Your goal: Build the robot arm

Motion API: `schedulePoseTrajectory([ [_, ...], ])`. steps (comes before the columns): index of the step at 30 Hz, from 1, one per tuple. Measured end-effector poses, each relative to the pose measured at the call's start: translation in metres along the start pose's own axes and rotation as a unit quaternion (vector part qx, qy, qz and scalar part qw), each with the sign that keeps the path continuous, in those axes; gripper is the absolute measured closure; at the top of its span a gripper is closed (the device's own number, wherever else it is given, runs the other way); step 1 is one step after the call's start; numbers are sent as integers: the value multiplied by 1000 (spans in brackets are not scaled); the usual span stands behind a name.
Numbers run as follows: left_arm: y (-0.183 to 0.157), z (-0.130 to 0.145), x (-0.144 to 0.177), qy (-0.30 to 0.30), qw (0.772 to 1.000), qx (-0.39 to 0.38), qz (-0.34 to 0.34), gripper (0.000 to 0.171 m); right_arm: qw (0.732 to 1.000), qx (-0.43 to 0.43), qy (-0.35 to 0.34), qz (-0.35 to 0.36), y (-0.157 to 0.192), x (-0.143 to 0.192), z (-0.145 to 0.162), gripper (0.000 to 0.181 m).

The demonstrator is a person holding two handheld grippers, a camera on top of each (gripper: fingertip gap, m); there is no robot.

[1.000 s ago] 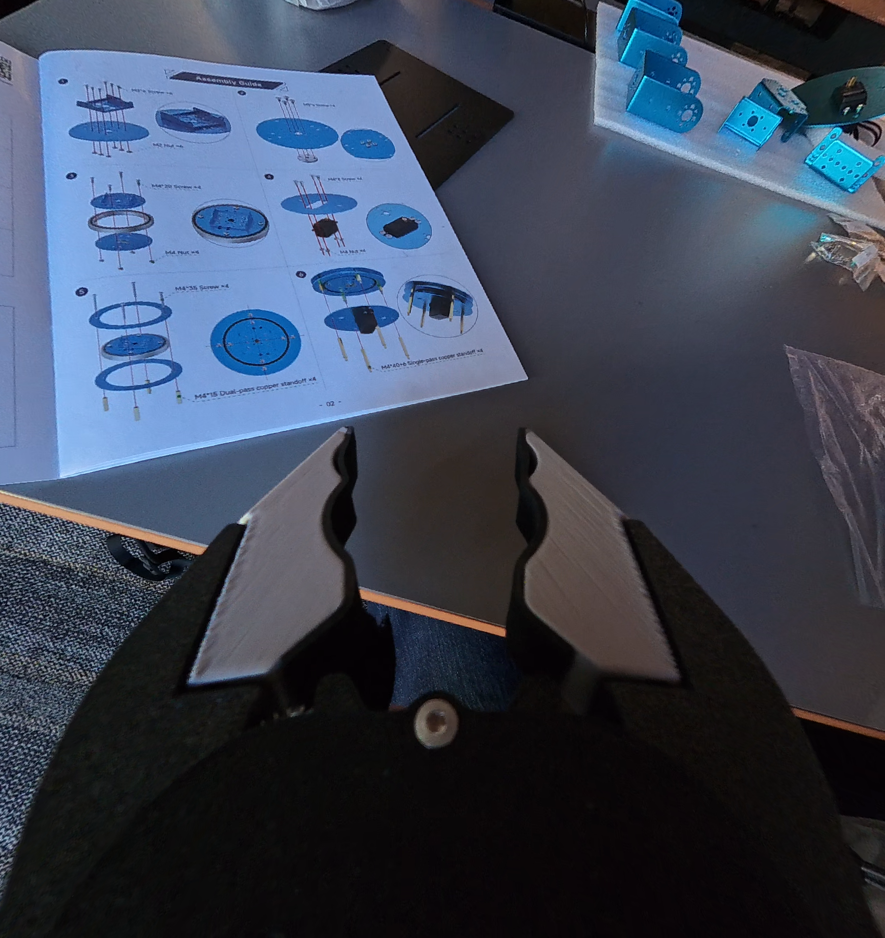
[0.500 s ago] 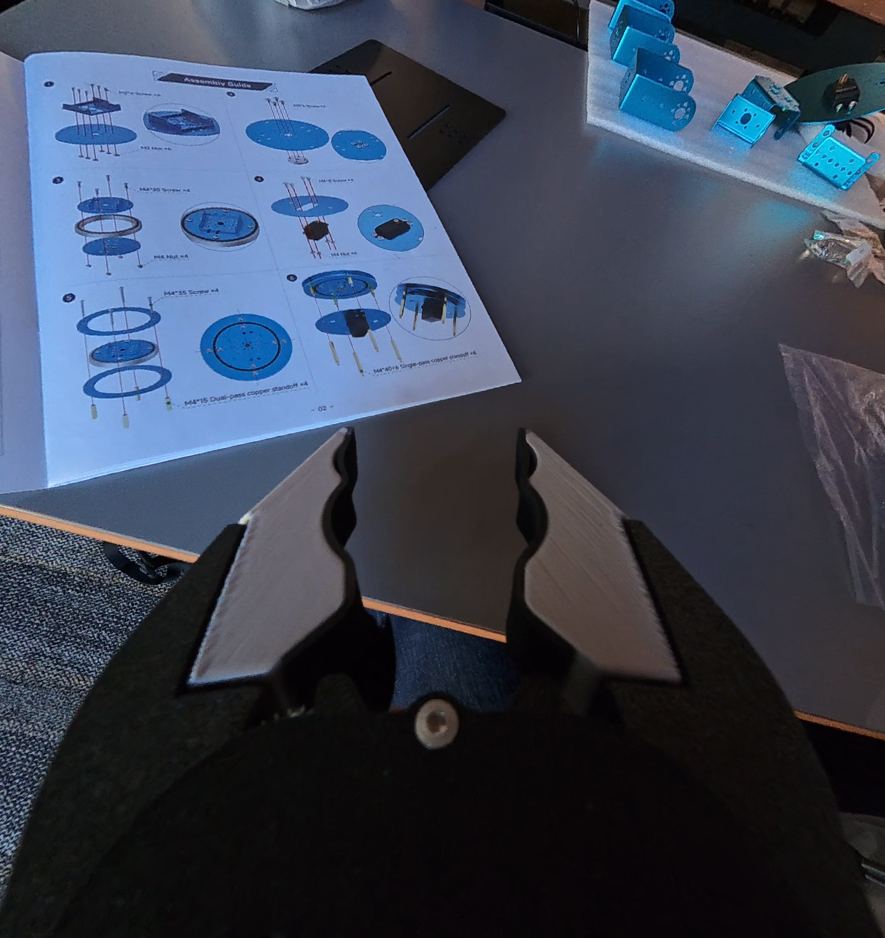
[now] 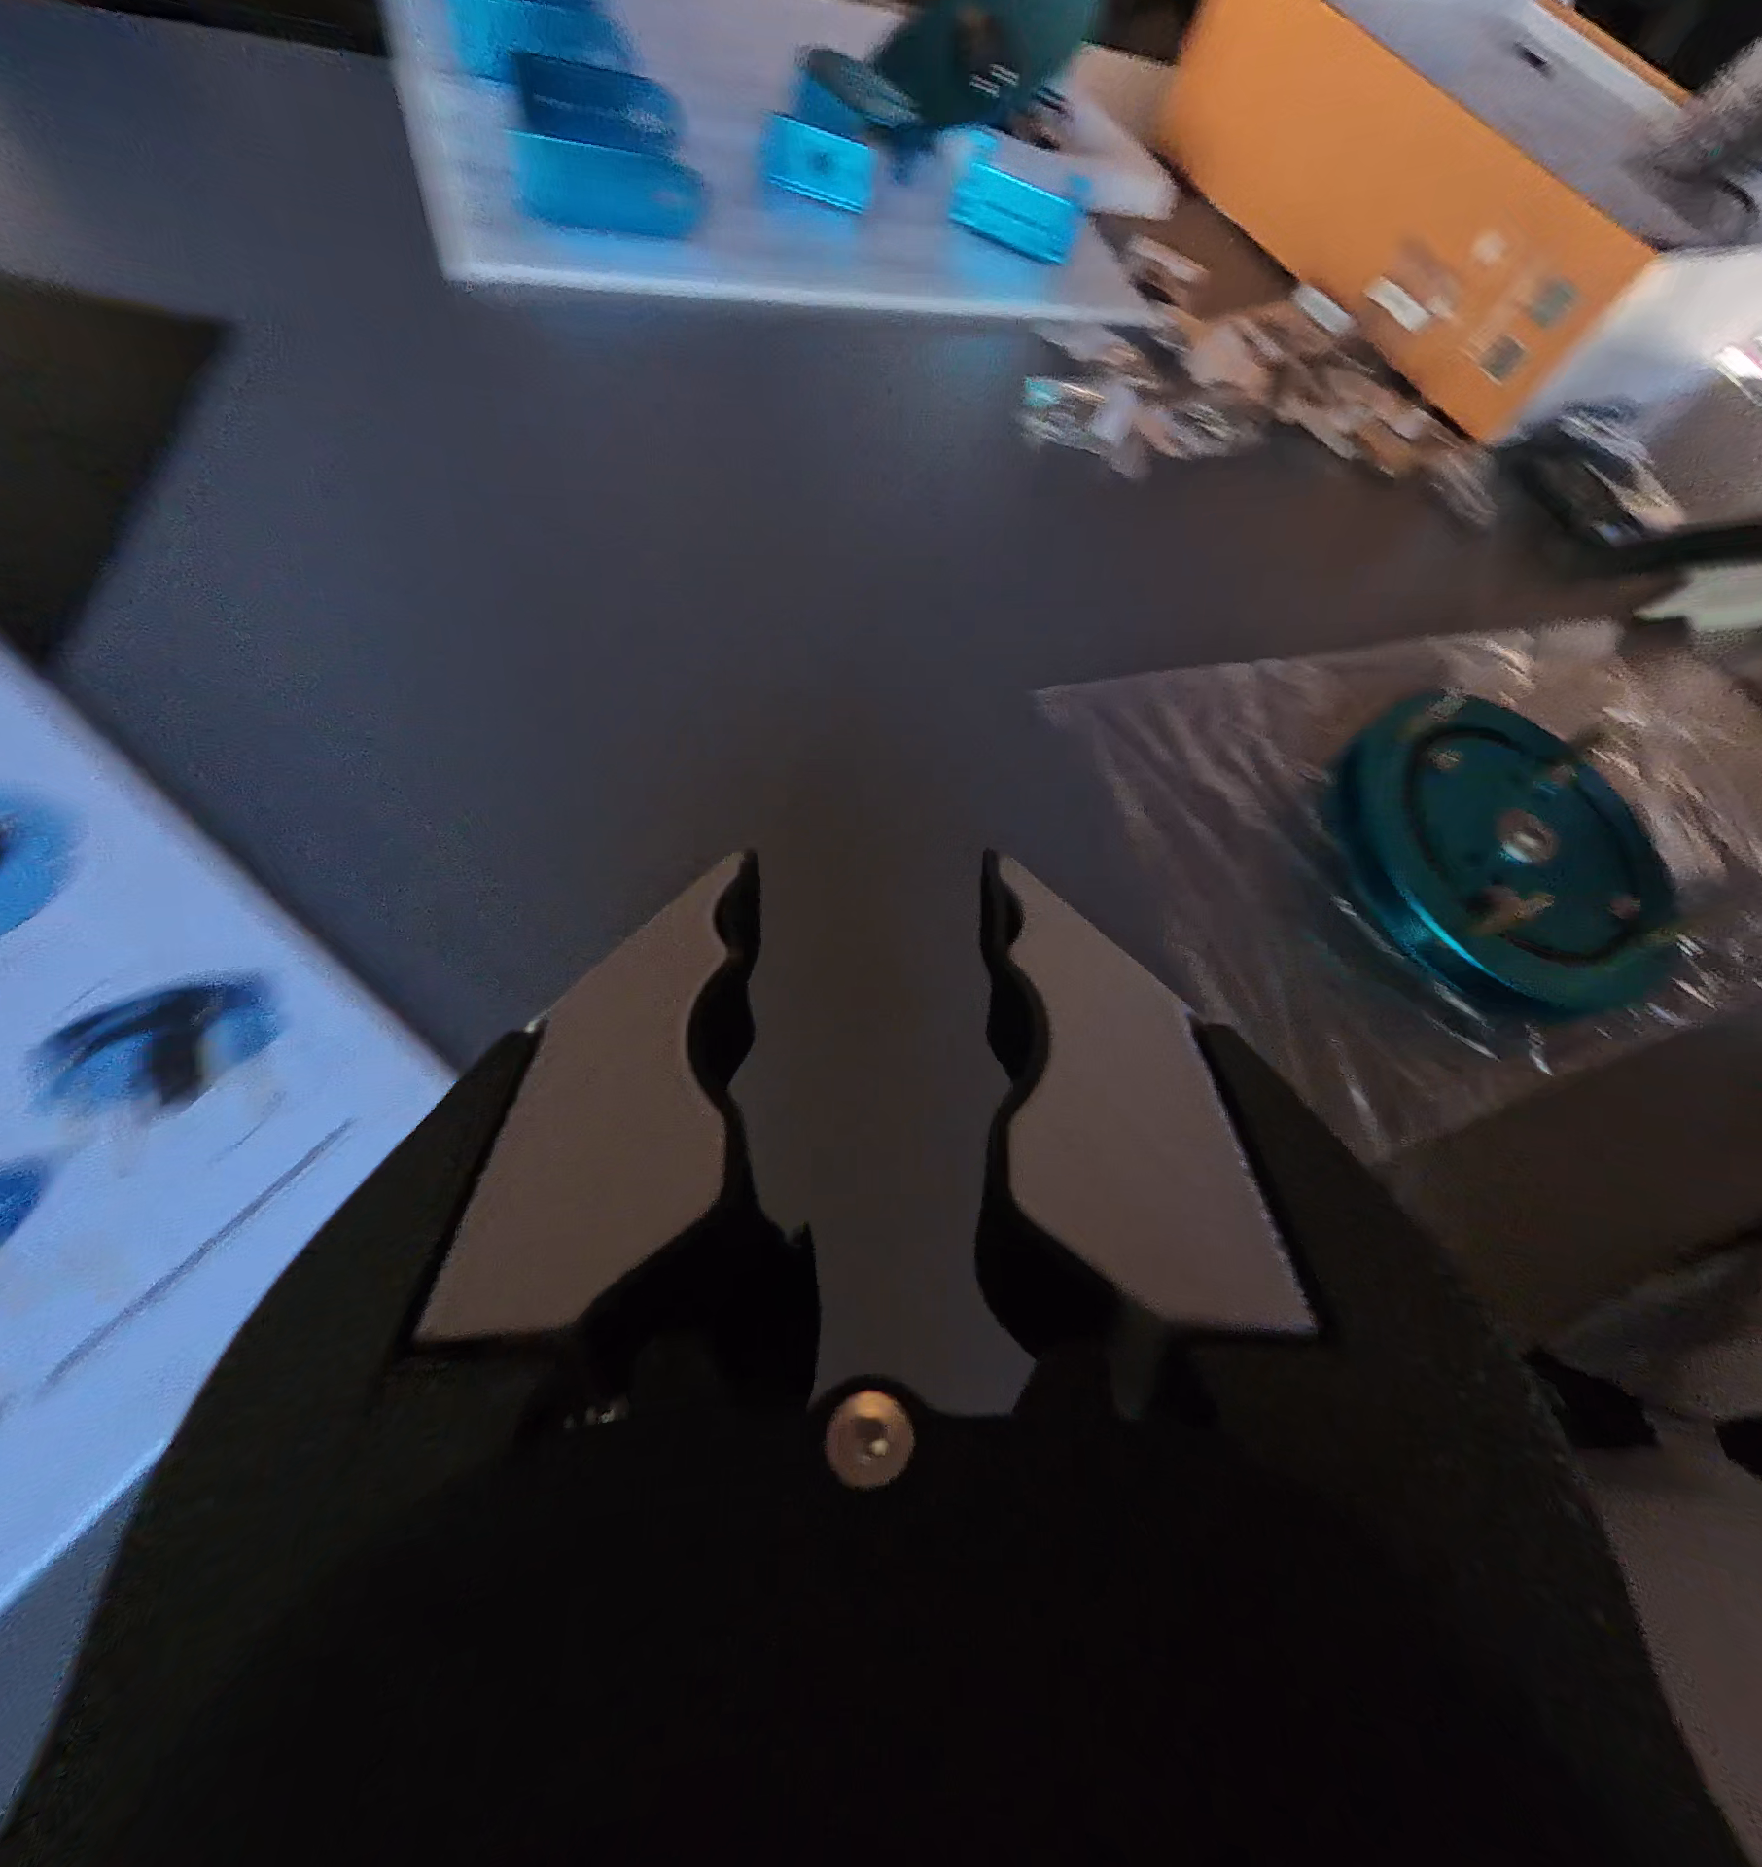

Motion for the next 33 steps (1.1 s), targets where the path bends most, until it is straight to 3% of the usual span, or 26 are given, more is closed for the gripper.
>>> schedulePoseTrajectory([
  [4, -63, -11, -51, 66, 977, -106, 172, 143, 996, 53, 37, 55, 2, 22, 20, 131],
  [6, -82, -10, -76, 99, 960, -155, 212, 150, 993, 71, 65, 67, 3, 22, 30, 130],
  [11, -93, 3, -124, 160, 934, -230, 223, 169, 986, 98, 87, 103, -1, 12, 45, 130],
  [17, -91, 5, -126, 157, 925, -267, 220, 171, 981, 120, 78, 129, -3, 3, 42, 138],
  [23, -72, 1, -122, 161, 928, -267, 205, 171, 983, 126, 73, 116, 2, -24, 24, 138],
  [33, -30, -20, -131, 146, 945, -267, 120, 171, 982, 118, 76, 128, 9, -70, -9, 138],
])
Point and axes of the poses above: each gripper's, where its closed fingertips meet, x back along the fingers, z out of its underside, y = z × x across the jaws, the point moved 7 cm from there along x, back along the fingers
